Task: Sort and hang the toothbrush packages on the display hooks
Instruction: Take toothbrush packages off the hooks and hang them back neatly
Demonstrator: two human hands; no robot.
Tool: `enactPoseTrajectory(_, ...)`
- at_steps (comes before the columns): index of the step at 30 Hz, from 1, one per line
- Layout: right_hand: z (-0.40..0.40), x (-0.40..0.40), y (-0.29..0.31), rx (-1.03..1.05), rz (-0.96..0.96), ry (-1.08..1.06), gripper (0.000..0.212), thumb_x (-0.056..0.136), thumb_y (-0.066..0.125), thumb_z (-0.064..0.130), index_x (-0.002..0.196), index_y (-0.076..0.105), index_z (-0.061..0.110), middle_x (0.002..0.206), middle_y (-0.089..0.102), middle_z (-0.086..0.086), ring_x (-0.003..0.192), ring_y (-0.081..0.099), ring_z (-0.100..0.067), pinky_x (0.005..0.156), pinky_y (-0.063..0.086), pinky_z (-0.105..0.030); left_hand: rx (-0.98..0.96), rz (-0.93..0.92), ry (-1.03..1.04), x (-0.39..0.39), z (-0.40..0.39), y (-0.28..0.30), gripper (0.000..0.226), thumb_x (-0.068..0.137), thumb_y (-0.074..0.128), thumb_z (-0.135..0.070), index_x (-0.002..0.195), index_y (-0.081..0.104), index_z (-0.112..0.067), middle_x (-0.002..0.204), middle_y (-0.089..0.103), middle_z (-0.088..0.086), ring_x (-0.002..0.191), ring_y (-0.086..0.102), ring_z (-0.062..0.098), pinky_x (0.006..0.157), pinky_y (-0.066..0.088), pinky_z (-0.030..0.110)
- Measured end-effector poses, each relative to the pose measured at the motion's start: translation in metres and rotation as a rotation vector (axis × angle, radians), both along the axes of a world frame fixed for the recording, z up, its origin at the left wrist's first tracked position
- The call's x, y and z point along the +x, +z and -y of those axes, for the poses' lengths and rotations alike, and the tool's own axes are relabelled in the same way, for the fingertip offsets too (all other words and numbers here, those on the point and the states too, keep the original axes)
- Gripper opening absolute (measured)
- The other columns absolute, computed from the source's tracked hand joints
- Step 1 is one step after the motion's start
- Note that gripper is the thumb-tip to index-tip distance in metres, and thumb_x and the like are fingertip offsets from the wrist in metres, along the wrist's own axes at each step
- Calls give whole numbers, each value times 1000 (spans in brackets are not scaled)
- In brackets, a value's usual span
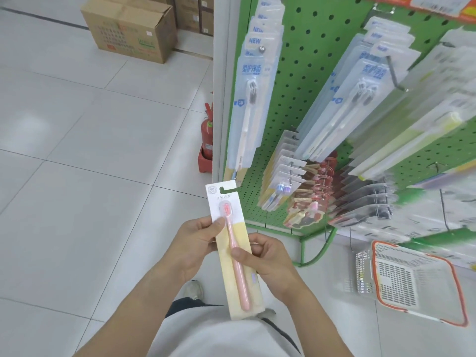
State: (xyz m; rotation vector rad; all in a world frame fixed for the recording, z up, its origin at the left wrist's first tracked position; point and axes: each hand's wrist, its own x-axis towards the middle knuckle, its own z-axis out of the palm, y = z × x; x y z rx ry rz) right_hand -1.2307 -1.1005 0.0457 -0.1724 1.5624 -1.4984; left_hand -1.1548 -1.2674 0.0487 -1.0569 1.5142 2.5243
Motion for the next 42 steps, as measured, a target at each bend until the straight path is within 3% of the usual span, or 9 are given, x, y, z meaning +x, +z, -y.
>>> enactPoseTrajectory(5,-35,-16,3,82,2,197,29,84,82,20,111,75,10,97,78,-11,83,74,-19,68,52,-20,-13,60,75,-11,-29,4,24,102,55,-13,112,71,2,106,75,21,94,73,34,80,57,34)
enactPoseTrajectory(12,-71,-28,-1,6,76,292,30,89,76,29,116,73,17,93,77,-7,81,70,-20,68,51,-27,-109,123,29,-18,-59,12,19,99,59,-7,107,74,0,101,77,17,91,75,33,79,61,34)
enactPoseTrajectory(17,-93,-43,6,13,113,446,18,97,66,16,113,70,9,81,72,0,81,69,-22,71,64,-42,-68,147,137,-26,-67,16,19,100,57,-6,109,73,-1,102,78,13,90,75,28,75,61,31)
enactPoseTrajectory(23,-102,-45,13,-22,162,427,25,99,55,32,91,76,21,84,75,-1,74,72,-18,66,60,-29,-58,141,105,-33,-77,17,17,99,58,-6,108,72,-3,99,78,10,87,76,24,73,61,29)
enactPoseTrajectory(27,-108,-46,13,13,115,376,32,107,44,17,87,68,15,71,70,10,63,65,-5,59,51,-17,-63,126,82,-38,-81,17,18,99,59,-6,110,72,-3,103,77,14,91,75,28,74,62,30)
enactPoseTrajectory(31,-109,-46,6,9,43,339,16,99,61,23,107,74,16,70,67,3,65,60,-12,59,48,-20,-112,99,22,-40,-81,18,21,99,59,-6,116,70,-1,107,76,16,100,73,36,80,62,35)
enactPoseTrajectory(34,-105,-42,0,-14,6,291,28,93,72,20,119,71,10,70,71,2,65,57,-14,58,43,-23,-144,71,-11,-41,-77,22,20,99,59,-6,115,70,-2,106,76,16,101,72,38,85,62,39)
enactPoseTrajectory(38,-95,-32,-2,-30,-72,213,33,86,78,33,110,73,12,87,70,-15,79,49,-23,72,32,-39,-170,114,35,-42,-74,25,25,95,63,-2,120,66,-6,108,76,13,103,70,38,93,57,48)
enactPoseTrajectory(42,-87,-28,8,139,-293,195,15,85,77,33,94,74,21,80,69,4,65,48,-17,61,34,-34,-264,191,139,-40,-73,28,52,87,78,-14,131,51,-20,117,67,6,96,69,23,87,57,38)
